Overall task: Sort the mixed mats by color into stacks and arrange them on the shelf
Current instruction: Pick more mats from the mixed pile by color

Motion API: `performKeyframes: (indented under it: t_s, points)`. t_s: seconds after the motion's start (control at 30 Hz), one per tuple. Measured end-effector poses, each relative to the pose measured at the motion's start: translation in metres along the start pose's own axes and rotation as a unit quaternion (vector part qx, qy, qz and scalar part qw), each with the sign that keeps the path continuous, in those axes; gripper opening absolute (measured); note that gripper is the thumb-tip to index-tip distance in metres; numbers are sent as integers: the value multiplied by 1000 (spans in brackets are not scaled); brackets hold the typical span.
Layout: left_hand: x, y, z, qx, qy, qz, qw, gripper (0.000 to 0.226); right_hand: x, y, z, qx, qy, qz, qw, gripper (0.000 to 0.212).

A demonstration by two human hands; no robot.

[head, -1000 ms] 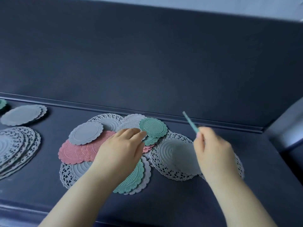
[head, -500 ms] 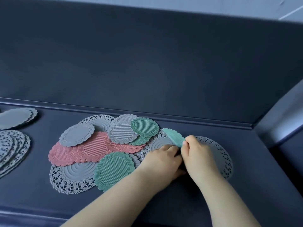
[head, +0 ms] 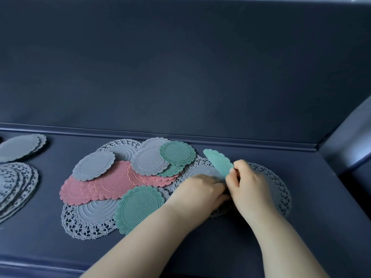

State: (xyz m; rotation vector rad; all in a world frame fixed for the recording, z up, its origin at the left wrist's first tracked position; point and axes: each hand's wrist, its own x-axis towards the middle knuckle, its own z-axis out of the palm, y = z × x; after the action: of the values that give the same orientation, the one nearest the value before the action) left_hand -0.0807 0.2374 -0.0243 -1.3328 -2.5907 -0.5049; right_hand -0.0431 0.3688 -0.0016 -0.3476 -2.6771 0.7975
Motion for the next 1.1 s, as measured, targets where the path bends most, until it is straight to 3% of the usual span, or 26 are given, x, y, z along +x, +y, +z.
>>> performKeyframes:
  t_s: [0.1, 0.2, 0.3, 0.53, 0.73, 1.1]
  points:
    - [-2, 7, 0, 5, 15, 22, 1000, 29, 2, 0, -1, 63, 21, 31, 997, 8]
    - [-7, 11, -1, 22, 10, 28, 999, 42, 3, -2, -4, 104, 32, 37, 993, 2]
    - [-12, 11, -15, -29, 26, 12, 999, 48, 2, -2, -5, 130, 30, 38, 990, 10]
    - [-37, -7, -59, -28, 130, -43, 990, 34, 1, 1, -11, 165, 57, 64, 983, 18]
    - [-62, -24, -75, -12, 198, -46, 979, 28, -10, -22, -20, 154, 50, 12, 987, 13]
    - [-145, -80, -116, 10, 244, -72, 967, 32, -55, -113, 30, 166, 75, -88, 979, 28]
